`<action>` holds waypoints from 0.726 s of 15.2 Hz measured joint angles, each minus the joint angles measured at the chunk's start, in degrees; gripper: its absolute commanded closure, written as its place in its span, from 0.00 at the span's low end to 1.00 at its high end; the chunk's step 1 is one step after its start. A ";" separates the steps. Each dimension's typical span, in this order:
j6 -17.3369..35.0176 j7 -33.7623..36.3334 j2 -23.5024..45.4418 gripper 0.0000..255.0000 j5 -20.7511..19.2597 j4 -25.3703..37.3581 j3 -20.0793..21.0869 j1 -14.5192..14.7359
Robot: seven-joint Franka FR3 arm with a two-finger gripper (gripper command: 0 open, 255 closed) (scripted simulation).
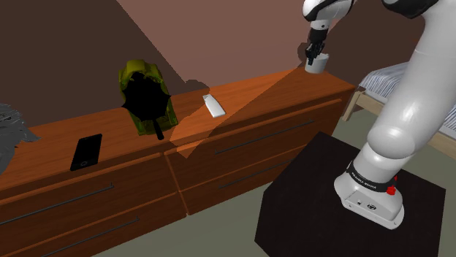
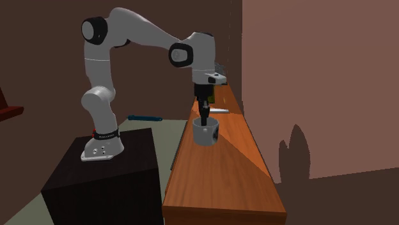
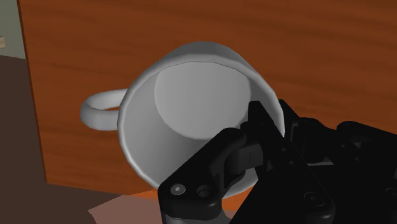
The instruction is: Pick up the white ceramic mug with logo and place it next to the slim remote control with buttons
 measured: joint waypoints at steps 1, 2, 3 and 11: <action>-0.72 0.10 -0.21 1.00 -0.14 0.54 -0.01 0.03; -1.45 0.03 -0.44 1.00 -0.27 1.07 -0.09 -0.02; -2.08 0.19 -0.77 1.00 -0.47 1.41 -0.08 0.05; -6.76 2.30 -3.01 1.00 -1.79 4.14 0.55 1.14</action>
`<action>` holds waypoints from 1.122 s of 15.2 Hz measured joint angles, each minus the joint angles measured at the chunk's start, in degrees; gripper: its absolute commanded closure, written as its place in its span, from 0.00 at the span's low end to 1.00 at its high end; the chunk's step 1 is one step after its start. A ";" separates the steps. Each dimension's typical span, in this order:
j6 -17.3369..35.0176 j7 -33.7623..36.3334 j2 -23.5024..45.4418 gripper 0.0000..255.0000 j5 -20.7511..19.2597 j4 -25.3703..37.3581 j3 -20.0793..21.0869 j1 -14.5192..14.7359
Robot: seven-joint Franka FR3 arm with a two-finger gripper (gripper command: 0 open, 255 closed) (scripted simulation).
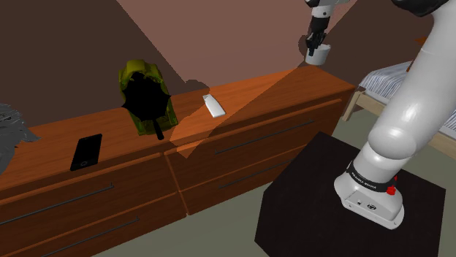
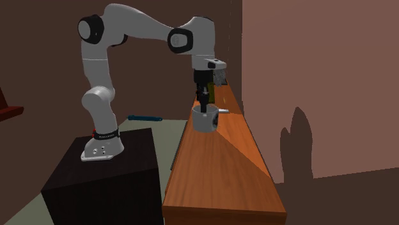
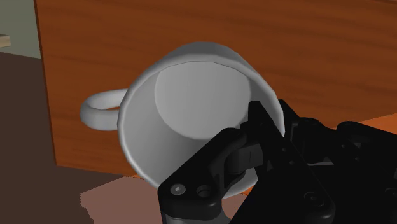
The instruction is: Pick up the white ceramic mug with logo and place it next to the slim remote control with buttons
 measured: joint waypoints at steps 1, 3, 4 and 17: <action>0.09 1.49 -1.27 1.00 -0.73 -1.21 0.55 0.78; 0.00 4.42 -2.73 1.00 -1.59 -2.49 1.82 2.24; 0.10 6.15 -3.27 1.00 -1.90 -3.11 2.61 3.08; -0.28 24.97 -7.02 1.00 -3.47 -6.99 12.15 11.82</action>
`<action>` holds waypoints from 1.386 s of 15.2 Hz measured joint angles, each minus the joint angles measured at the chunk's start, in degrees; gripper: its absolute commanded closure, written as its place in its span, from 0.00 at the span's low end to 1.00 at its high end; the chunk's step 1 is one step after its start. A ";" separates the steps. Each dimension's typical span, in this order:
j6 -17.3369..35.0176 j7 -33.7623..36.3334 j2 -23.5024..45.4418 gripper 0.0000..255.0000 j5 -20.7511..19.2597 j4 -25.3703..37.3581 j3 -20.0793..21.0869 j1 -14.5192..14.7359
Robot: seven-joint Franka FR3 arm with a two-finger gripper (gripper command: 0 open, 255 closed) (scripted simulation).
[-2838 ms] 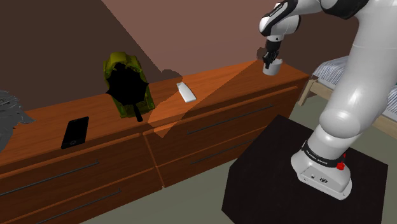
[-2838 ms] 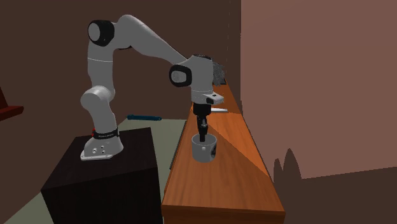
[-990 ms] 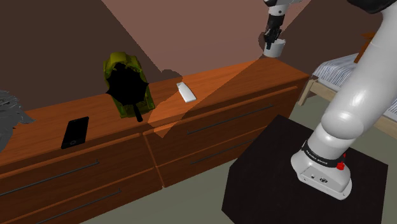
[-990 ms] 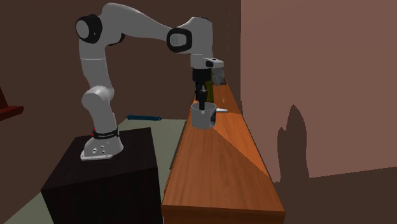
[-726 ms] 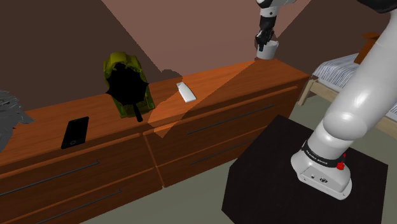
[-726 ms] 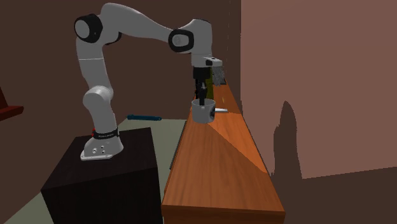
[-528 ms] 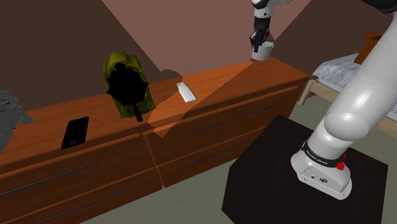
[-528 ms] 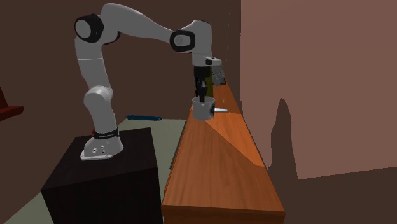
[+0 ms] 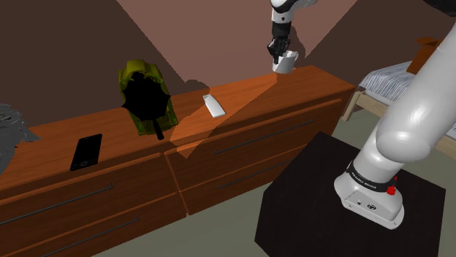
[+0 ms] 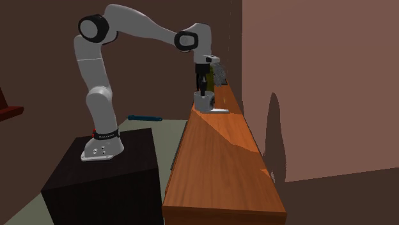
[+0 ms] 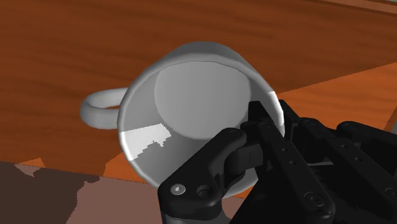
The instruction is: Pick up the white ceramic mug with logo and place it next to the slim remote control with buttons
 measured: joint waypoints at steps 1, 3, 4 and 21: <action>-0.14 1.25 0.32 1.00 0.15 0.34 0.68 0.62; -0.20 3.64 0.67 1.00 0.31 0.63 1.96 1.77; -0.43 5.01 1.14 1.00 0.49 1.24 2.71 2.47; 6.57 12.98 6.16 1.00 1.65 -1.22 6.81 6.40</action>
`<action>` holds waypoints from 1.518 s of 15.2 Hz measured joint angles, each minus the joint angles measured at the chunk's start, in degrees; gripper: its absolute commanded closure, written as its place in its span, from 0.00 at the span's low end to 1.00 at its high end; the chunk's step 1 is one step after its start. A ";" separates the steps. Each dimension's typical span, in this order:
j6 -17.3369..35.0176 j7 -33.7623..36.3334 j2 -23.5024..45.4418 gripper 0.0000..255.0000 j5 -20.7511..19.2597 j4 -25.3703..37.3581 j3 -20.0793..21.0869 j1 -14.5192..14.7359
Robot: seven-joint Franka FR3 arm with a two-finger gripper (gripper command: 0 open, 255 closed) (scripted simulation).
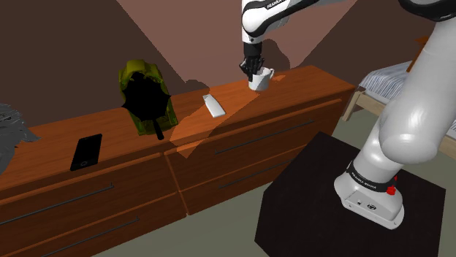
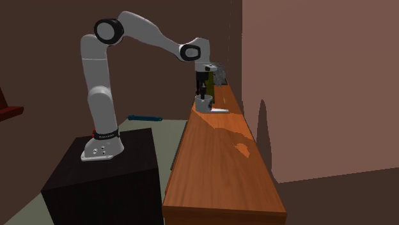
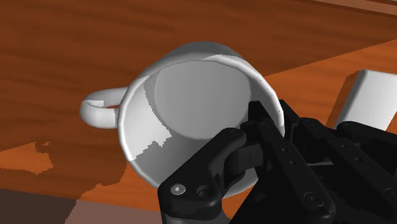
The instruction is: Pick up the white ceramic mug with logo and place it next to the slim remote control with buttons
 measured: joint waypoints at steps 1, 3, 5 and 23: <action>0.62 0.00 0.12 1.00 0.02 -0.50 0.00 -0.01; 2.20 -0.04 0.42 1.00 0.07 -1.78 -0.03 -0.04; 3.68 0.05 0.97 1.00 0.16 -2.73 0.02 -0.01; 11.53 -0.37 4.76 0.00 0.97 -6.83 0.03 -0.23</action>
